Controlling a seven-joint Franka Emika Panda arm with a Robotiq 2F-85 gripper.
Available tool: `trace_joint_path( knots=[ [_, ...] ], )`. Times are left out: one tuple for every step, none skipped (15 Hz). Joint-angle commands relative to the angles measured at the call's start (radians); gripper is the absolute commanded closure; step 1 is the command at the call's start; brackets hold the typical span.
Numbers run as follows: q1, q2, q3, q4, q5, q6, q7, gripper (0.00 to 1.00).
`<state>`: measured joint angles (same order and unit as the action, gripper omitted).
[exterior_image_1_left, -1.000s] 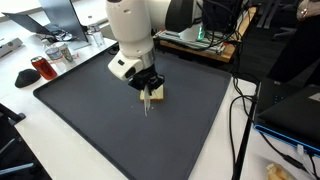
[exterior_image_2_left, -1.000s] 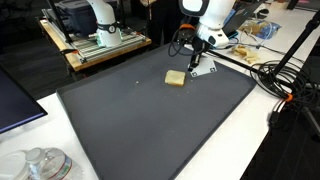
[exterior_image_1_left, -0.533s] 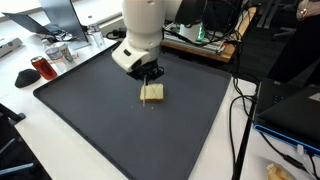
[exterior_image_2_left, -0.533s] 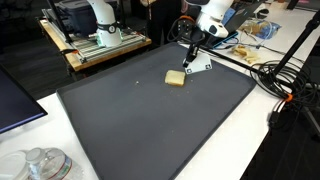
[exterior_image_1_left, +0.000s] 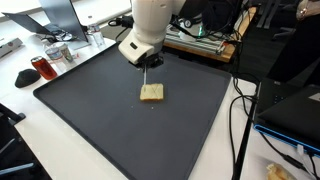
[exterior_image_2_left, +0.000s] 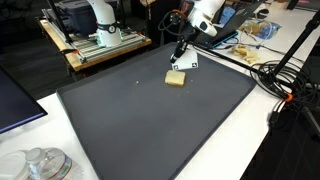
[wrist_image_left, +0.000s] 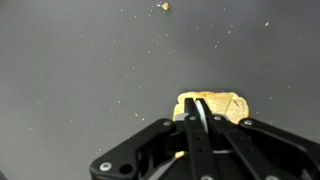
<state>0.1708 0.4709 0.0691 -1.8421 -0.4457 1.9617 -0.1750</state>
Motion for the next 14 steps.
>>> trace_joint_path(
  knots=[
    [0.000, -0.031, -0.002, -0.058, -0.026, -0.031, 0.005, 0.99],
    [0.000, -0.027, -0.003, -0.062, -0.026, -0.039, 0.006, 0.99],
    [-0.004, -0.021, -0.001, -0.064, -0.022, -0.047, -0.004, 0.99],
    [0.006, -0.012, -0.010, -0.062, -0.052, -0.068, 0.002, 0.99],
    [-0.004, -0.006, -0.003, -0.064, -0.033, -0.070, -0.006, 0.99],
    [-0.007, 0.004, -0.002, -0.061, -0.033, -0.076, -0.012, 0.99],
    [-0.011, 0.012, -0.001, -0.061, -0.030, -0.073, -0.017, 0.99],
    [-0.017, 0.022, 0.000, -0.057, -0.019, -0.074, -0.025, 0.99],
    [-0.028, 0.029, 0.008, -0.057, 0.000, -0.069, -0.052, 0.99],
    [-0.034, 0.036, 0.010, -0.057, 0.009, -0.059, -0.061, 0.99],
    [-0.037, 0.046, 0.009, -0.054, 0.005, -0.057, -0.078, 0.99],
    [-0.037, 0.058, 0.007, -0.049, -0.003, -0.055, -0.086, 0.99],
    [-0.039, 0.067, 0.007, -0.045, -0.002, -0.054, -0.092, 0.99],
    [-0.036, 0.078, 0.004, -0.037, -0.006, -0.063, -0.087, 0.99]
  ],
)
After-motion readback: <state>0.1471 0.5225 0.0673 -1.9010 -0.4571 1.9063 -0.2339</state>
